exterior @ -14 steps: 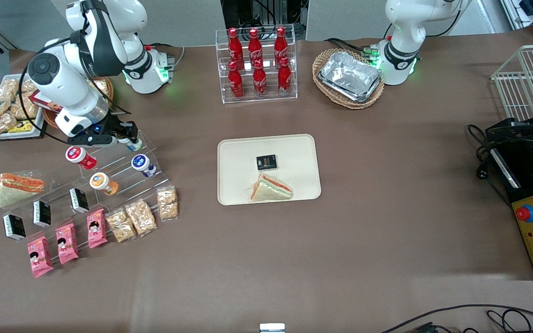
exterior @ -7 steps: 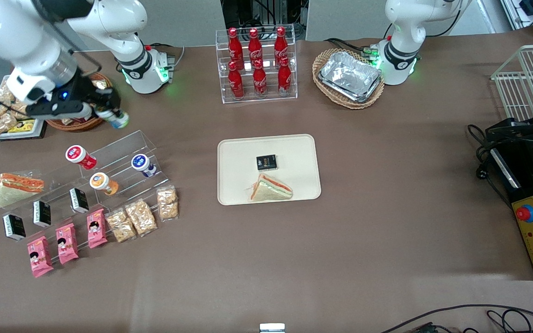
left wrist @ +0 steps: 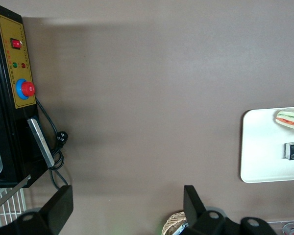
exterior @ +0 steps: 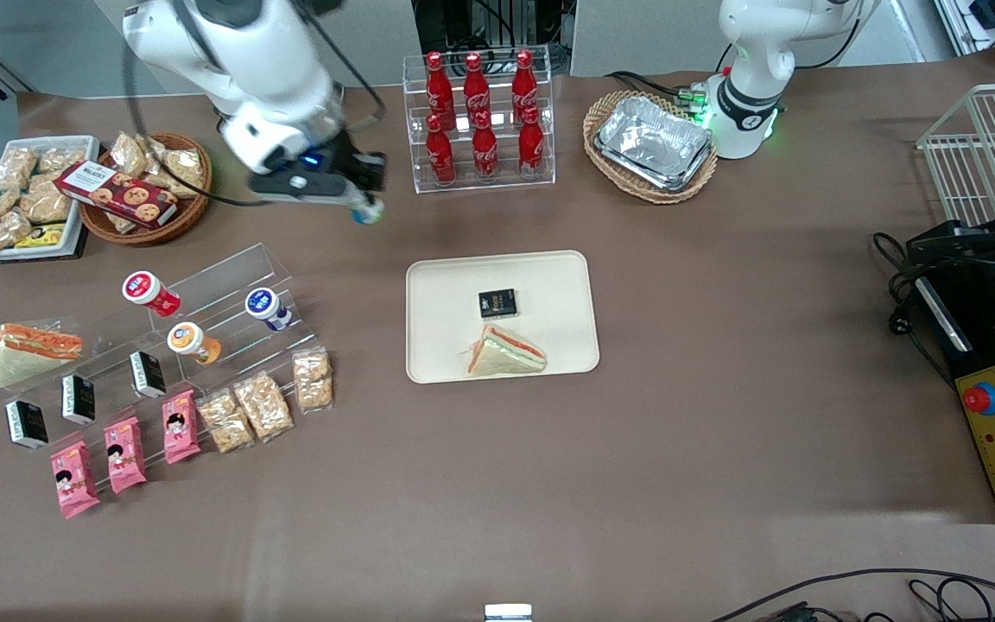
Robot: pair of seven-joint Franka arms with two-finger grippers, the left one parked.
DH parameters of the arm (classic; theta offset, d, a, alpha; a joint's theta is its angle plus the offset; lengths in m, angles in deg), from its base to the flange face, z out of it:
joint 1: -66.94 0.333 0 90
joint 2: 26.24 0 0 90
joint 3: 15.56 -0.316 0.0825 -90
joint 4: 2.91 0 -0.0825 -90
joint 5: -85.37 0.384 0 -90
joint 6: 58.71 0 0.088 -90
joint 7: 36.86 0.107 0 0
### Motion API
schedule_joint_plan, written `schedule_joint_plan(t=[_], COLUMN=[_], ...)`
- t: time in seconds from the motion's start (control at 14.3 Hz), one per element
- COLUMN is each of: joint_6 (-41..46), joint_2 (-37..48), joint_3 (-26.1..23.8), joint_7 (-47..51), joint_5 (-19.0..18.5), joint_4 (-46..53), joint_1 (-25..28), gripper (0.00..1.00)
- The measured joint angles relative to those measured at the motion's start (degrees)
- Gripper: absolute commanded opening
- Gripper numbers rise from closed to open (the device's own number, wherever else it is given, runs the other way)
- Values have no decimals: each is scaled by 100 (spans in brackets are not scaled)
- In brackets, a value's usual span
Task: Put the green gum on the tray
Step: 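Lift the green gum bottle and carry it over the cream tray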
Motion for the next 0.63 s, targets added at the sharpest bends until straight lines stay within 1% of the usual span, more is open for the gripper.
schedule_joint_plan(t=[0.21,0.35,0.42,0.49,0.63], joint_6=[-1487,-2334,-2610,-2811,-3174], joint_2=[-661,-1069,-1270,-1478,-1930], joint_3=[-358,-433,-438,-438,-444], joint_7=[389,436,542,752,1341], joint_5=[-2,-158,-346,-646,-1393], joint_4=[-615,-1098,-1255,-1339,-1380], joint_1=[4,11,37,81,201], gripper=[29,29,29,29,29])
